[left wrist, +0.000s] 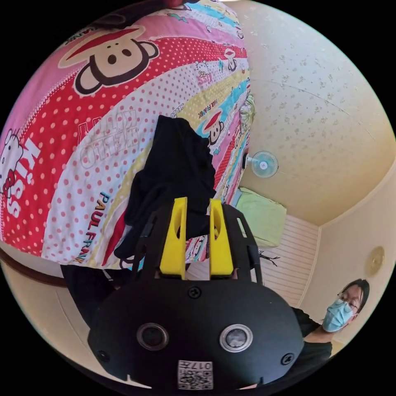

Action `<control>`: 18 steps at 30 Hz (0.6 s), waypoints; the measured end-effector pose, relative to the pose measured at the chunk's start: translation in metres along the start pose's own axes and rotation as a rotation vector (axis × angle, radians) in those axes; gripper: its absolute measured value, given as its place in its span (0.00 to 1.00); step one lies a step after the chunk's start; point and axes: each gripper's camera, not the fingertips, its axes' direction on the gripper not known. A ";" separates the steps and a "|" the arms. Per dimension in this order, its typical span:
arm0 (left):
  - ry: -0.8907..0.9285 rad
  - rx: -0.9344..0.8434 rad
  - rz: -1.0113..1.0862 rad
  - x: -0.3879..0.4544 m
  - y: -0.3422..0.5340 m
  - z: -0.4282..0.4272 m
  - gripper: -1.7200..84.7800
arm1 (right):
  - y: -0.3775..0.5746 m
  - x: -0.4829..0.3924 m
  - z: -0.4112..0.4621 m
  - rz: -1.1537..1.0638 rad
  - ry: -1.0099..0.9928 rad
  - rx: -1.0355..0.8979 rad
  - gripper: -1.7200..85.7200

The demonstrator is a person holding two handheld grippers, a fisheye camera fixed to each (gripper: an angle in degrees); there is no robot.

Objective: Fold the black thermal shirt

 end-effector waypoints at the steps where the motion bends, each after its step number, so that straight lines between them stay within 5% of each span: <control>1: -0.049 0.002 -0.013 -0.010 0.007 -0.002 0.14 | 0.006 0.007 0.001 0.008 -0.011 0.008 0.16; 8: -0.216 0.020 -0.120 -0.065 0.059 -0.004 0.20 | 0.035 0.047 0.010 0.108 -0.042 0.054 0.16; 18: -0.178 -0.019 -0.308 -0.077 0.067 -0.016 0.12 | 0.021 0.036 0.058 0.137 -0.018 -0.168 0.09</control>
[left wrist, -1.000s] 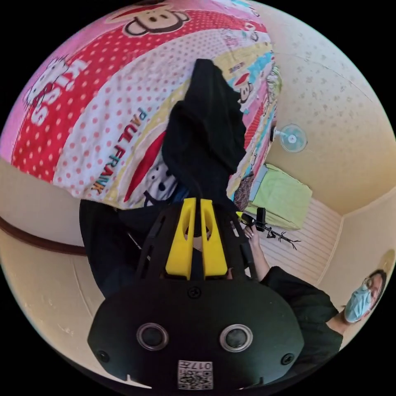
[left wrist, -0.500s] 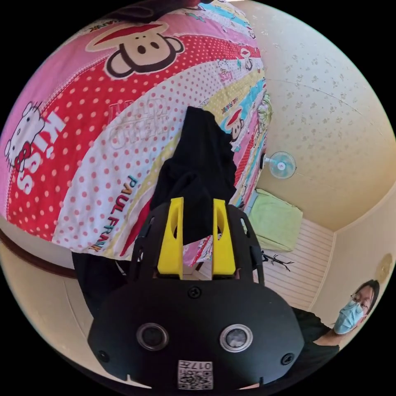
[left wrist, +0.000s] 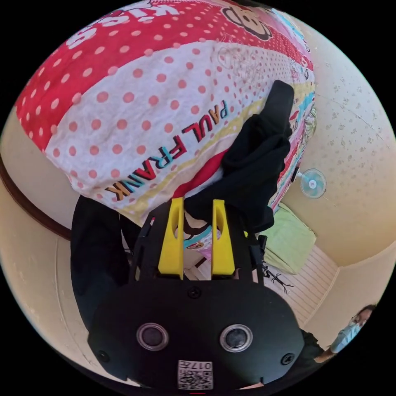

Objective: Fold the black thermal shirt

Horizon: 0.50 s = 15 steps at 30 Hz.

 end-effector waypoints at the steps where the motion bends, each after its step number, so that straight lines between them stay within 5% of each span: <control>1: 0.053 -0.056 -0.043 -0.004 0.000 -0.003 0.11 | 0.000 -0.006 0.005 -0.014 -0.049 -0.030 0.08; 15: 0.256 -0.248 0.171 0.076 0.099 -0.144 0.07 | 0.098 -0.045 -0.072 -0.066 -0.109 0.006 0.05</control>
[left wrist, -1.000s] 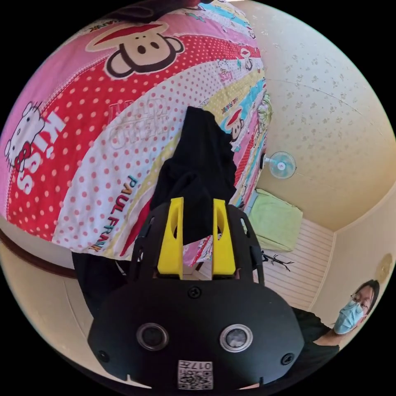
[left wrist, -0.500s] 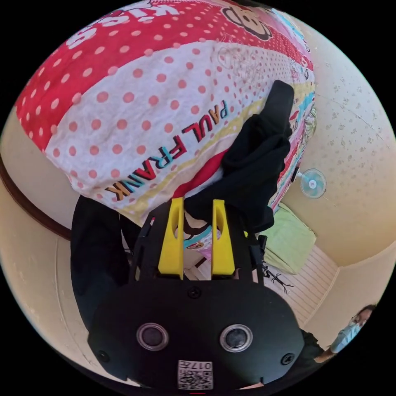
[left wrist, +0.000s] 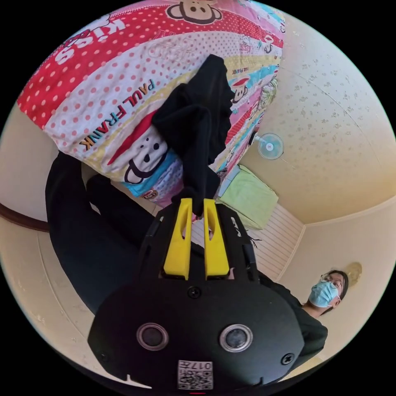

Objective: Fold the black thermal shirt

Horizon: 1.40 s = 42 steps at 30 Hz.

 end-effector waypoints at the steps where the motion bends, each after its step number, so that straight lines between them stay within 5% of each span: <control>1: 0.003 -0.025 0.009 0.011 0.013 -0.003 0.07 | 0.012 -0.006 -0.008 -0.038 -0.074 0.004 0.05; 6: -0.034 -0.096 0.000 0.027 0.068 -0.013 0.07 | 0.073 -0.014 -0.028 -0.113 -0.340 0.012 0.04; 10: 0.163 0.081 -0.066 0.025 0.092 -0.040 0.07 | 0.088 -0.009 -0.038 -0.094 -0.439 0.070 0.03; 19: 0.169 0.255 0.100 0.144 -0.039 -0.049 0.10 | -0.125 -0.106 -0.067 -0.269 -0.461 0.198 0.03; 24: 0.321 0.334 0.302 0.185 -0.082 -0.067 0.09 | -0.201 -0.162 -0.067 -0.354 -0.693 0.285 0.04; 29: -0.077 0.206 0.218 0.158 -0.078 -0.019 0.11 | -0.204 -0.129 -0.023 -0.164 -0.211 0.190 0.08; 34: -0.264 0.171 0.203 0.111 -0.070 0.031 0.14 | -0.192 -0.070 0.014 0.020 -0.041 0.207 0.14; 42: -0.562 0.207 0.276 0.124 -0.116 0.061 0.15 | -0.252 -0.113 0.037 -0.145 0.311 0.282 0.15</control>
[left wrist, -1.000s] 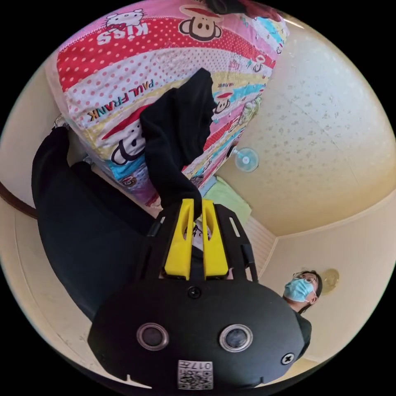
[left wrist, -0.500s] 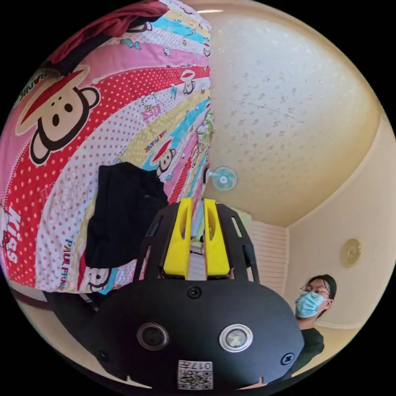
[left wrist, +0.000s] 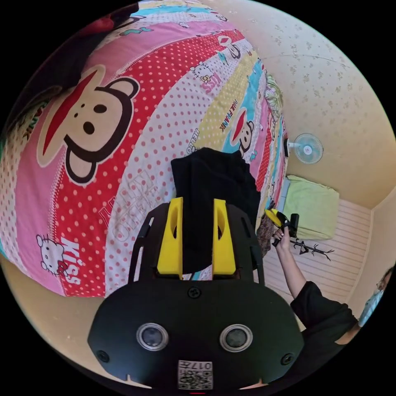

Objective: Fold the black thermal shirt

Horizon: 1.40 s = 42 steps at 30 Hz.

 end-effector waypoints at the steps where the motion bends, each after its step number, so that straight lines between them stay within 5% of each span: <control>1: -0.036 -0.012 0.009 0.002 -0.006 0.009 0.16 | -0.011 -0.008 0.006 -0.029 0.060 0.008 0.16; 6: -0.091 -0.042 0.060 -0.001 -0.013 0.054 0.17 | -0.036 -0.013 0.042 -0.043 0.282 0.028 0.16; 9: -0.102 -0.003 0.087 -0.006 0.002 0.073 0.15 | -0.026 0.000 0.081 -0.046 0.237 0.000 0.12; 14: -0.126 0.181 0.203 0.019 0.052 0.057 0.09 | 0.037 -0.011 0.077 -0.030 0.143 0.286 0.07; 23: -0.078 0.429 0.403 0.080 0.087 -0.023 0.01 | 0.042 -0.051 0.040 -0.185 0.034 0.459 0.06; 30: 0.068 0.157 0.357 0.046 0.010 0.042 0.09 | 0.001 -0.017 0.078 -0.101 0.064 0.350 0.06; 34: -0.211 0.073 0.213 0.030 0.012 0.092 0.18 | 0.014 0.011 0.099 -0.015 0.016 0.315 0.06; 42: -0.225 0.103 0.235 0.031 0.020 0.123 0.06 | 0.054 0.029 0.090 0.015 0.001 0.353 0.06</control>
